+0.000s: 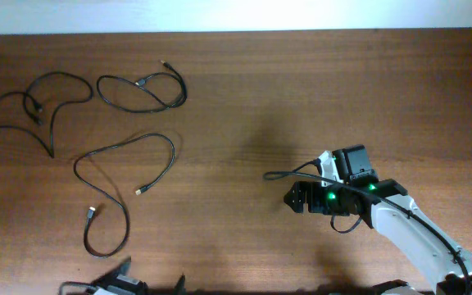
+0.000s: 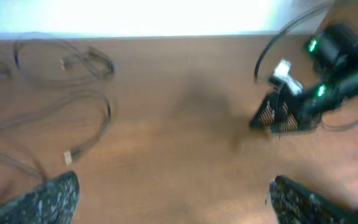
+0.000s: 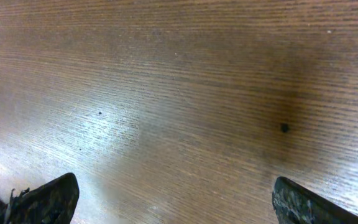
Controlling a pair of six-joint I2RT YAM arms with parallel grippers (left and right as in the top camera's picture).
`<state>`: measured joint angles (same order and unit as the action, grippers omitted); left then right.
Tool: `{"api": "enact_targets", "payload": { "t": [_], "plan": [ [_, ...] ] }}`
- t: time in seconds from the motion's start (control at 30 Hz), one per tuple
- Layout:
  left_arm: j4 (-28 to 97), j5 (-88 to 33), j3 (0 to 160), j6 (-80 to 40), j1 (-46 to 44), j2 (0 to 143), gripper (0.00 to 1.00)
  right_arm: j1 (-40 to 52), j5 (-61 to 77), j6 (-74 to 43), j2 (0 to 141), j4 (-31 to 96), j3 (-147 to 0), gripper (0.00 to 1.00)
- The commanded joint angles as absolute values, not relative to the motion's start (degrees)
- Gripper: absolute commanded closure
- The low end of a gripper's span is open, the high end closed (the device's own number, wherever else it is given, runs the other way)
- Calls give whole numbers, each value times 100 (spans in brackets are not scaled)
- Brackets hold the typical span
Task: Untangle cables
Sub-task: 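Release the cable and retract the left gripper toward the bottom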
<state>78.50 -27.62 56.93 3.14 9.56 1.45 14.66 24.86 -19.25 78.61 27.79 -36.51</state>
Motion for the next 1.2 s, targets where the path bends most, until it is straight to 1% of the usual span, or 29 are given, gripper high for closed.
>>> {"api": "enact_targets", "payload": {
  "t": [0.0, 0.03, 0.17, 0.27, 0.37, 0.47, 0.6, 0.7, 0.8, 0.87, 1.07, 1.17],
  "plan": [
    [6954, -2823, 5704, 263, 829, 86, 1, 1459, 2456, -1863, 7865, 2777, -3658, 1],
    [6652, -2823, 5704, 263, 827, 86, 1, 1459, 2458, -1863, 7865, 2777, -3658, 2],
    [6613, -2543, 5704, 268, 749, 82, 1, 1459, 2456, -1863, 7865, 2779, -3658, 2],
    [6460, -2543, 5699, 301, 397, 36, 1, 1459, 2456, -1863, 7865, 2777, -3658, 2],
    [5996, -2563, 5586, 311, 60, 36, 1, 1459, 2458, -1863, 7865, 2779, -3658, 2],
    [5981, -2515, 5376, 314, 16, 36, 1, 1459, 2456, -1863, 7865, 2777, -3658, 2],
    [5487, -2344, 5142, 314, -19, 36, 1, 1459, 2458, -1863, 7865, 2777, -3658, 1],
    [4689, -2115, 4423, 309, 16, 36, 1, 1459, 2458, -1863, 7865, 2777, -3658, 2],
    [3754, -2078, 3369, 314, 14, 34, 1, 1459, 2456, -1863, 7865, 2777, -3658, 2],
    [3015, -1796, 2665, 311, 14, 34, 1, 1459, 2456, -1863, 7865, 2777, -3658, 1],
    [2051, -749, 1647, 309, 14, 30, 1, 1459, 2456, -1863, 7865, 2777, -3658, 1],
    [1564, -545, 1275, 309, 14, 27, 1, 1459, 2456, -1863, 7865, 2777, -3658, 1]
  ]
}}
